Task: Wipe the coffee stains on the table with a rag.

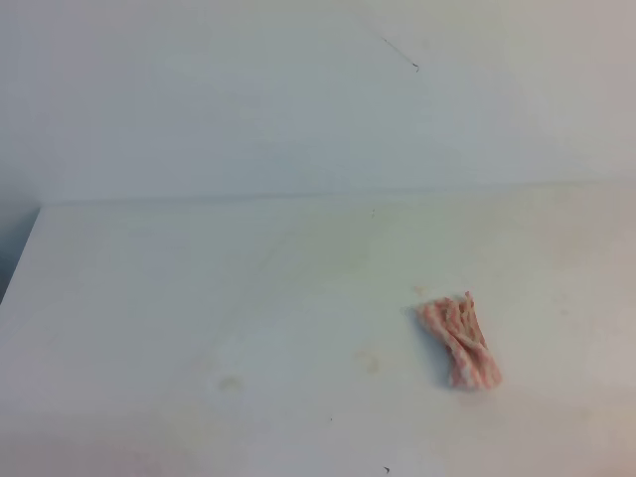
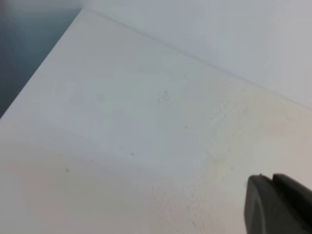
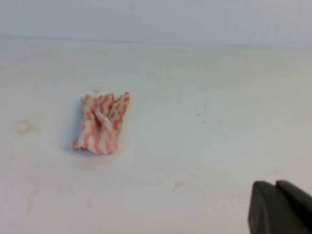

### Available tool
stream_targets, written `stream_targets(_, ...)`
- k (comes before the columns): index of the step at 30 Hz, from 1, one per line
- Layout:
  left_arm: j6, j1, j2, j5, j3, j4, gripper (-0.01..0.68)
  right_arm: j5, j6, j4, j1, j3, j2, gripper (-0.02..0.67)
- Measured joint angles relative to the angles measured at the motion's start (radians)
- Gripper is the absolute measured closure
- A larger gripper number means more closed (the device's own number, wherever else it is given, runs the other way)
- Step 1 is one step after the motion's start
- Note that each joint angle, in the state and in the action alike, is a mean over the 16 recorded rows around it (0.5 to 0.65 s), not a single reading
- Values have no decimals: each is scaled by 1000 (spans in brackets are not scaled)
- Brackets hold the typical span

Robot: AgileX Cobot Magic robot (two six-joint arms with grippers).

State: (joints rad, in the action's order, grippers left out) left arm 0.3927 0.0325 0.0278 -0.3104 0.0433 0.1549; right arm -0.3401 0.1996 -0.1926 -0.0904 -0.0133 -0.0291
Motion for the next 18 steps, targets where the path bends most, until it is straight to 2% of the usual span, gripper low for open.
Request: stream_targets(18,0,0,0,0,0,0,672,-5,0,0,0,1,1,653)
